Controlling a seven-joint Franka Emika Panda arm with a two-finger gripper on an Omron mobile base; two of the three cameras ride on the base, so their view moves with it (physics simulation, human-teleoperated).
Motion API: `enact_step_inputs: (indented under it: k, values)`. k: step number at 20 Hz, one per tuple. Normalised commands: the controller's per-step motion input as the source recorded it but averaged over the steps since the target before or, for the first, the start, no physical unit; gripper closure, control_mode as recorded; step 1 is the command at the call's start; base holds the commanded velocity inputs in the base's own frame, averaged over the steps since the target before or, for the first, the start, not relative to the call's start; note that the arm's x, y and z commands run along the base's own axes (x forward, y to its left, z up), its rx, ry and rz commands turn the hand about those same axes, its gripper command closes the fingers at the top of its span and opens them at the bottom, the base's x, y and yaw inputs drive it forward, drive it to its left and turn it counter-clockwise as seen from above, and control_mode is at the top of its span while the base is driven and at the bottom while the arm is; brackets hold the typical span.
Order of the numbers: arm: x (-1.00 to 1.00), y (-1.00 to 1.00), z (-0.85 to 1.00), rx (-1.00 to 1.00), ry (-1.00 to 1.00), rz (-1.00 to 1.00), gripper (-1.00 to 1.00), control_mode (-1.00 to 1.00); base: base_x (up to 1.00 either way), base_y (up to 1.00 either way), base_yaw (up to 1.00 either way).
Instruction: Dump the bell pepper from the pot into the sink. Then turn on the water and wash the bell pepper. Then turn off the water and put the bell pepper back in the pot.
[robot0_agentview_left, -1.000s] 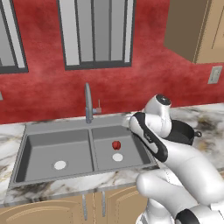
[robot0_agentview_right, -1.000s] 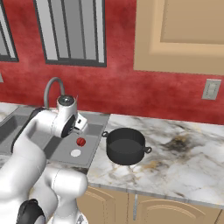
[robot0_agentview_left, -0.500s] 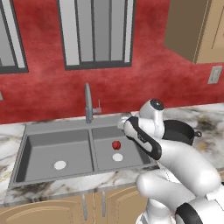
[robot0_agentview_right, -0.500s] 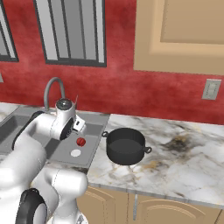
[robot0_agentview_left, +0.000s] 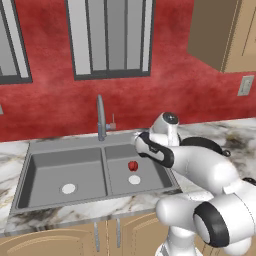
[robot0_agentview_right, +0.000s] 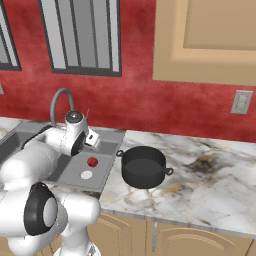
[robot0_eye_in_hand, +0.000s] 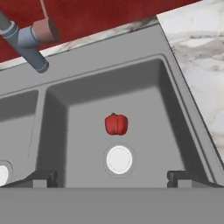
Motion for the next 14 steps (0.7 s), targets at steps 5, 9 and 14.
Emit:
enact_step_inputs:
  k: [5,9,14]
  values:
    - [0.22,0.0,-0.26,-0.05,0.0,0.0,-1.0,-1.0,0.0,0.0,0.0]
    - [0.11,0.0,-0.32,-0.04,0.0,0.0,-1.0,-1.0,0.0,0.0,0.0]
    - [0.03,0.0,-0.38,-0.03,0.0,0.0,-1.0,-1.0,0.0,0.0,0.0]
